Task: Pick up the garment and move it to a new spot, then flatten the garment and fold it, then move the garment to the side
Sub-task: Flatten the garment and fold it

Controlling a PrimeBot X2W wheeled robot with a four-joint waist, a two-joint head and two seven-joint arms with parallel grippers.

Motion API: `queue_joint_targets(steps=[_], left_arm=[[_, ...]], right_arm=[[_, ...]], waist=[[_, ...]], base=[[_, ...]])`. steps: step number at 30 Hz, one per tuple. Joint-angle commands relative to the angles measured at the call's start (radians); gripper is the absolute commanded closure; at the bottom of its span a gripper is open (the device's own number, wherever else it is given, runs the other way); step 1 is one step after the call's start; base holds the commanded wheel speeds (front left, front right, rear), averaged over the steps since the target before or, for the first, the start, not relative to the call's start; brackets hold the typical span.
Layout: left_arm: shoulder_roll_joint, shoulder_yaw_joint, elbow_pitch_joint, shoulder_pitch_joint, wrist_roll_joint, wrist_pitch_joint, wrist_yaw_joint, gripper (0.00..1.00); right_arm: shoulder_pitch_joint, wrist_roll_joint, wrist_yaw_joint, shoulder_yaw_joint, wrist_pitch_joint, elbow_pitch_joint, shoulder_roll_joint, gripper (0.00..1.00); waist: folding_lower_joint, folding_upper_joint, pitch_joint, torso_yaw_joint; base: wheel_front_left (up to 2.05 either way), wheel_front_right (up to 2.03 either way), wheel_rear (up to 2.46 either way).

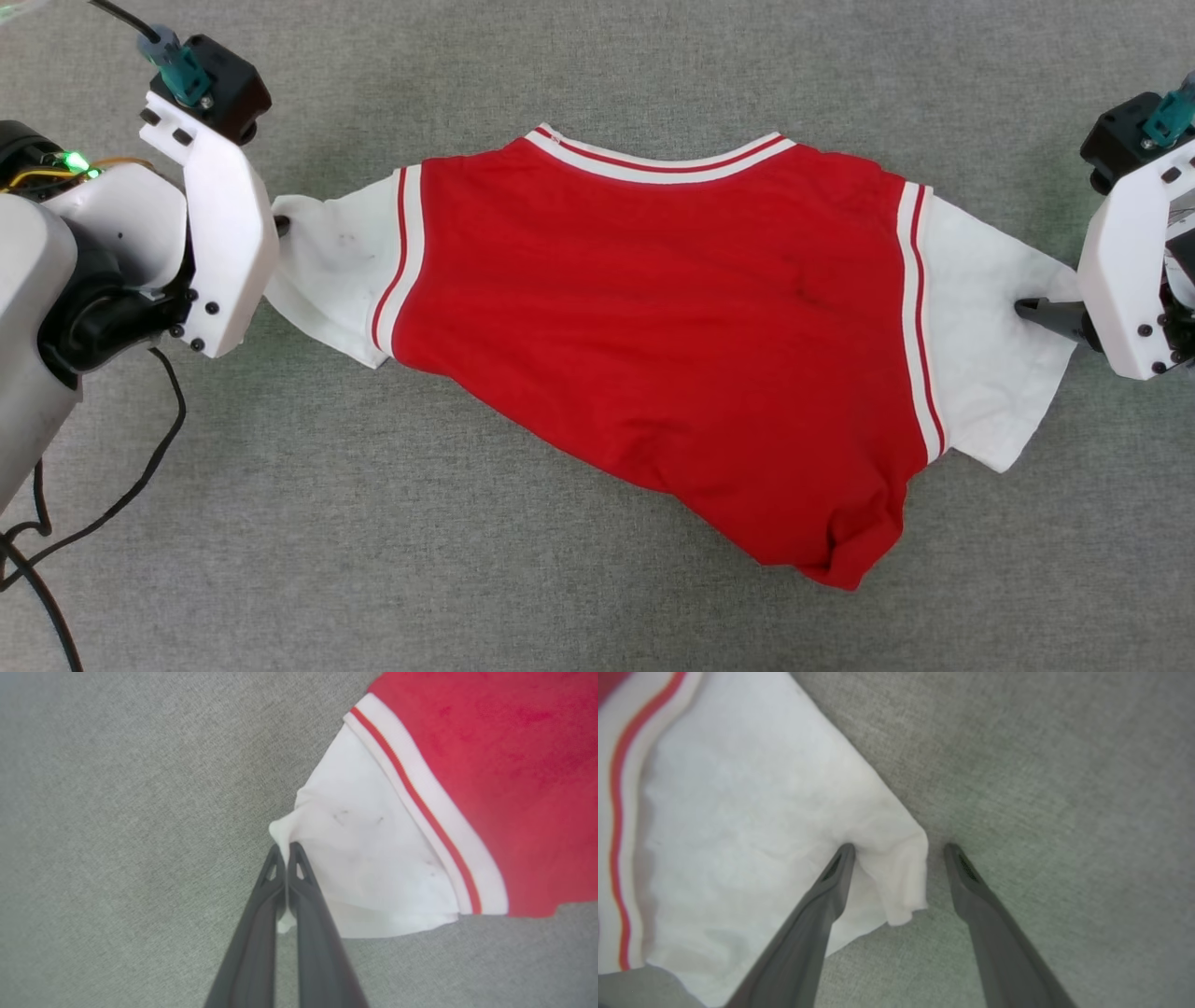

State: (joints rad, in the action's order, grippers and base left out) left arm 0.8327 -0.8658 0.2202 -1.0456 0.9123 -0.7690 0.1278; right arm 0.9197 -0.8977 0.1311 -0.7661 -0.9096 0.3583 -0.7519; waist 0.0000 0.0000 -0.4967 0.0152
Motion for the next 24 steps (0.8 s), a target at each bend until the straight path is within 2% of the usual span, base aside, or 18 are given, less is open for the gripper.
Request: queue_joint_targets(steps=[1,2,3,4,18,24], left_arm=[[-0.007,-0.002,0.005,-0.005,0.001,0.008,-0.001,1.00],[-0.008,-0.003,0.008,-0.003,0.001,0.010,-0.001,1.00],[-0.010,-0.005,0.011,0.002,0.002,0.013,-0.001,1.00],[-0.010,-0.006,0.017,0.008,0.002,0.017,-0.001,1.00],[0.019,0.030,-0.012,0.032,-0.006,0.152,-0.001,1.00],[0.018,0.057,-0.068,0.002,-0.024,0.205,-0.018,1.00]], right_arm=[[-0.060,-0.013,-0.001,-0.065,0.012,0.036,0.056,0.00],[-0.060,-0.016,0.000,-0.077,0.023,0.039,0.060,0.00],[-0.056,-0.016,0.000,-0.086,0.042,0.039,0.062,0.91],[-0.051,-0.022,0.000,-0.088,0.063,0.038,0.062,1.00],[0.056,-0.030,-0.001,-0.100,0.398,-0.078,-0.078,1.00],[0.087,-0.014,-0.001,-0.065,0.510,-0.101,-0.085,1.00]], waist=[[0.0000,0.0000,-0.002,0.003],[0.0000,0.0000,0.000,0.002],[0.0000,0.0000,0.006,0.002],[0.0000,0.0000,0.013,0.001],[0.0000,0.0000,0.198,-0.020],[0.0000,0.0000,0.257,-0.024]], base=[[0.00,0.00,0.00],[0.00,0.00,0.00],[0.00,0.00,0.00],[0.00,0.00,0.00],[0.00,0.00,0.00],[0.00,0.00,0.00]])
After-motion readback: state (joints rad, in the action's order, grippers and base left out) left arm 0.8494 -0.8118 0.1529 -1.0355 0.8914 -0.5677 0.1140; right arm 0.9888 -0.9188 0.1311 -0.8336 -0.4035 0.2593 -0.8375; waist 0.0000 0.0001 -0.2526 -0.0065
